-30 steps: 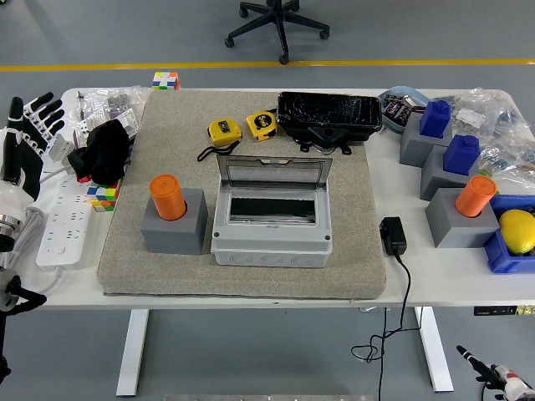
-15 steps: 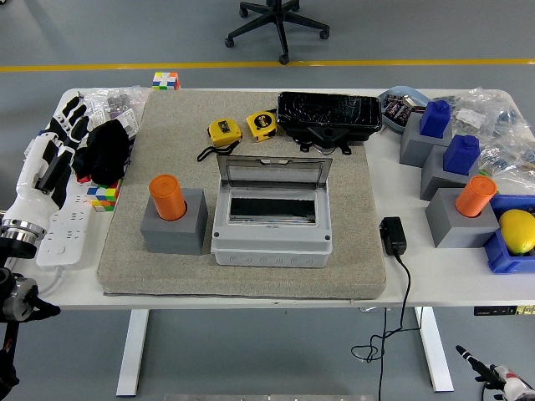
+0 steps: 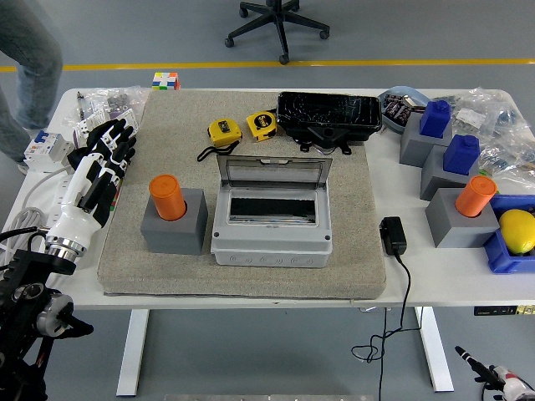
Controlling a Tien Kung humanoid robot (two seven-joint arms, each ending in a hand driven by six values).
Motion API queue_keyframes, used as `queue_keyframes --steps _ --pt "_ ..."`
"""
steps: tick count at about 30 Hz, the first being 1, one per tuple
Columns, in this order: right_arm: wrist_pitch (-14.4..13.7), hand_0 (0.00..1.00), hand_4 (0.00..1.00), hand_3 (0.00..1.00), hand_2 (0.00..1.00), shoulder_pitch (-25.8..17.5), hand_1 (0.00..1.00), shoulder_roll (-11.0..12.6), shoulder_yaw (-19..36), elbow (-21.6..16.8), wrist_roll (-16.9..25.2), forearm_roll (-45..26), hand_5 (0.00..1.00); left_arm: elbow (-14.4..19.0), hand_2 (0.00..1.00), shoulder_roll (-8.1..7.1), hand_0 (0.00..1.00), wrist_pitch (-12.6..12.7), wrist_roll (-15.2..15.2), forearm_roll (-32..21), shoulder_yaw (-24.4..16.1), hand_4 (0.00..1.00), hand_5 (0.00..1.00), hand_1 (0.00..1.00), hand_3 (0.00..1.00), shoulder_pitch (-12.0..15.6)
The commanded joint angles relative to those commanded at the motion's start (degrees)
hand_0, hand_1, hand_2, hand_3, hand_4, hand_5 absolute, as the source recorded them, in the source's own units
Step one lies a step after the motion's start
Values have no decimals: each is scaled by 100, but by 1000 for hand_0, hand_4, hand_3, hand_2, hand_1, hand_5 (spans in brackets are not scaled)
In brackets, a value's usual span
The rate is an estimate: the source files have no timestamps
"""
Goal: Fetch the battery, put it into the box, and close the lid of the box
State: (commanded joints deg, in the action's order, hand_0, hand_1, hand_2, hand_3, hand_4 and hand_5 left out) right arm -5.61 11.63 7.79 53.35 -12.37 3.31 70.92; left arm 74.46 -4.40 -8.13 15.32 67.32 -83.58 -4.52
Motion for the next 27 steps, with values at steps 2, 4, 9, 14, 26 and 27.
queue_keyframes --steps 2,4,9,14,26,27 --pt "-2 901 998 860 821 -4 883 7 -23 0 -1 -9 998 -16 998 -9 998 -15 -3 -60 99 998 790 998 998 10" --pt "-3 901 998 860 821 -5 883 10 -39 -2 -1 -18 998 -28 998 -5 998 -15 2 -104 144 998 790 998 998 13" --pt "-1 902 998 860 821 -19 883 12 -84 1 -5 -30 998 -120 998 -15 983 86 144 -328 347 998 762 998 989 34" --pt "-2 901 998 860 821 -6 883 5 -95 -3 -4 -37 998 -184 965 -13 912 173 231 -400 423 998 739 974 929 20" --pt "0 901 998 859 820 3 883 -7 -75 -5 -8 -41 998 -303 821 -29 822 354 324 -382 607 998 722 863 824 -25" --pt "1 901 998 859 820 -2 883 -7 -76 -3 -9 -41 998 -345 821 -31 822 383 356 -415 635 998 722 863 824 -39"
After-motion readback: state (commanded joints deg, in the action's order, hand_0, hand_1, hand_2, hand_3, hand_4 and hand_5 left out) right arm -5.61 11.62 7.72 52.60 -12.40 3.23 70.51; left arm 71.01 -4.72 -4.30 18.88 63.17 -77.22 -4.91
